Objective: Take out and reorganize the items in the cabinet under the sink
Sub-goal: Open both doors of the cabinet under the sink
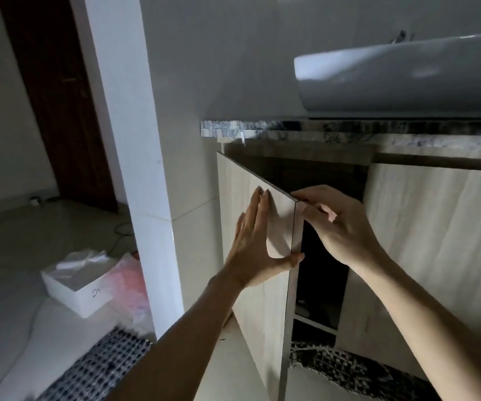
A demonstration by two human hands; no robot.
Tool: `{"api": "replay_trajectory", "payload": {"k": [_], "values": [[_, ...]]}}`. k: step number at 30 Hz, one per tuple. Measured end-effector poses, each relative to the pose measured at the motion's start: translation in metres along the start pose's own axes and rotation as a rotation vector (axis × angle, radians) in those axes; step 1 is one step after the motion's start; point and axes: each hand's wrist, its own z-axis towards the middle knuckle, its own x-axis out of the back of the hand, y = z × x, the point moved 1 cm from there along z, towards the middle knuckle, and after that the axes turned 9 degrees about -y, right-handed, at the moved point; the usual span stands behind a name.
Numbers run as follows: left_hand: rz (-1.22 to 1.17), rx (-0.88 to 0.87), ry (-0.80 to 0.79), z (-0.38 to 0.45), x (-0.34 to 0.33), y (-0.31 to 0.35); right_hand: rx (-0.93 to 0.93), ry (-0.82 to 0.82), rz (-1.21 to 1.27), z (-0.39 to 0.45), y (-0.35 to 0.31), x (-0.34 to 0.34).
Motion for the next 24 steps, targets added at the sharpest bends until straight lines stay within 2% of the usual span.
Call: {"api": "replay_trajectory", "payload": {"k": [4,7,11,15,19,24], "values": [[-0.094,0.066,0.07,-0.031,0.031,-0.023,0.151,-0.067,-0.032,0.021,-0.014,-0.04],[-0.101,0.163,0.151,-0.059,0.054,-0.045,0.247,-0.128,-0.159,0.037,-0.021,-0.074],[-0.158,0.281,0.269,-0.095,0.075,-0.063,0.268,-0.267,-0.308,0.062,-0.031,-0.12],[-0.199,0.387,0.459,-0.121,0.09,-0.079,0.297,-0.311,-0.335,0.084,-0.047,-0.158],[-0.166,0.447,0.579,-0.13,0.103,-0.095,0.247,-0.337,-0.356,0.098,-0.052,-0.191],[-0.075,0.51,0.597,-0.128,0.112,-0.104,0.235,-0.391,-0.385,0.112,-0.057,-0.206]]}}
